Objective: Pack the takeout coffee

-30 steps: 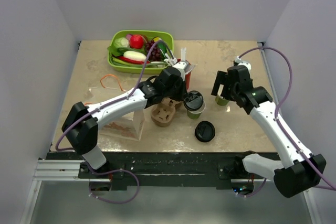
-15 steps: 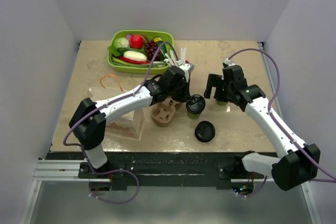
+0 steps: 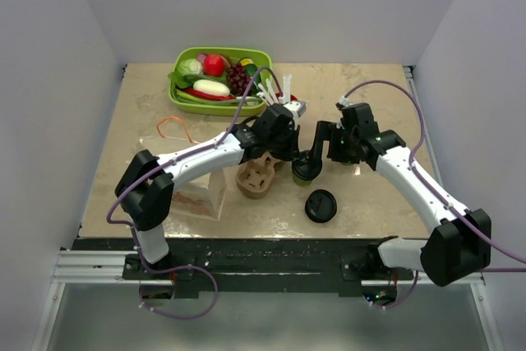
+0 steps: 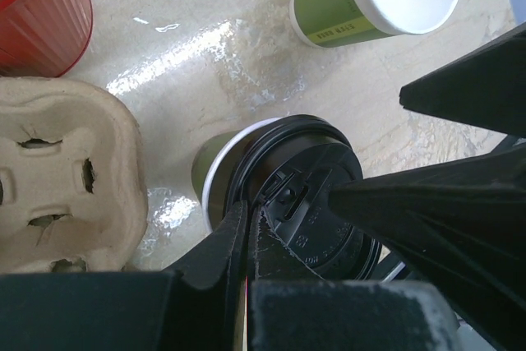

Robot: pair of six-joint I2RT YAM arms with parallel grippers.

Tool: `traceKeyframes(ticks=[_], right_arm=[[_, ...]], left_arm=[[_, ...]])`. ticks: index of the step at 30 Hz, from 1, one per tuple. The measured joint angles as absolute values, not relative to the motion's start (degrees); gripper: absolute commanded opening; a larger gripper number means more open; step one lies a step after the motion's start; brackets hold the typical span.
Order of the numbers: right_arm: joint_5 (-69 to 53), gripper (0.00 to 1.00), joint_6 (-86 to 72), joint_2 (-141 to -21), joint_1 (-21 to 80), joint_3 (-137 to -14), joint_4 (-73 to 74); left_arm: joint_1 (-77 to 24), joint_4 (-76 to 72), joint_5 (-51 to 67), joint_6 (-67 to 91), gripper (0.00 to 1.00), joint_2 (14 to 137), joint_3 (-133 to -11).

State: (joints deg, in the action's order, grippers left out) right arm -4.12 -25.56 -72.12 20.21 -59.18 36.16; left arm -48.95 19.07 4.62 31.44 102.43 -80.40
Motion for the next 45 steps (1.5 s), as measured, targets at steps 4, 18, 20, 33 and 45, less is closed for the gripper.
traceKeyframes(ticks=[4, 18, 20, 33, 45], right_arm=[[-6.04, 0.87, -25.15, -73.67, 20.18, -58.61, 35.92], [-8.38, 0.89, -24.8, -75.24, 20.21, -58.57, 35.33], [-8.34, 0.89, -24.8, -75.24, 20.21, -58.59, 35.33], [-8.08, 0.89, -24.8, -74.54, 20.21, -58.59, 35.48], [-8.71, 0.87, -24.86, -75.55, 20.21, -58.59, 35.05]], left_arm=[[-48.95, 19.2, 4.27, 31.46, 0.0, 102.65, -80.49], [-48.88, 19.16, 4.14, 31.99, 0.0, 102.39, -80.55], [-48.88, 18.9, 4.1, 32.16, 0.0, 101.93, -80.55], [-48.86, 18.74, 2.07, 32.16, 0.0, 100.73, -80.55], [-48.14, 18.76, 2.35, 32.16, 0.0, 100.75, -80.53]])
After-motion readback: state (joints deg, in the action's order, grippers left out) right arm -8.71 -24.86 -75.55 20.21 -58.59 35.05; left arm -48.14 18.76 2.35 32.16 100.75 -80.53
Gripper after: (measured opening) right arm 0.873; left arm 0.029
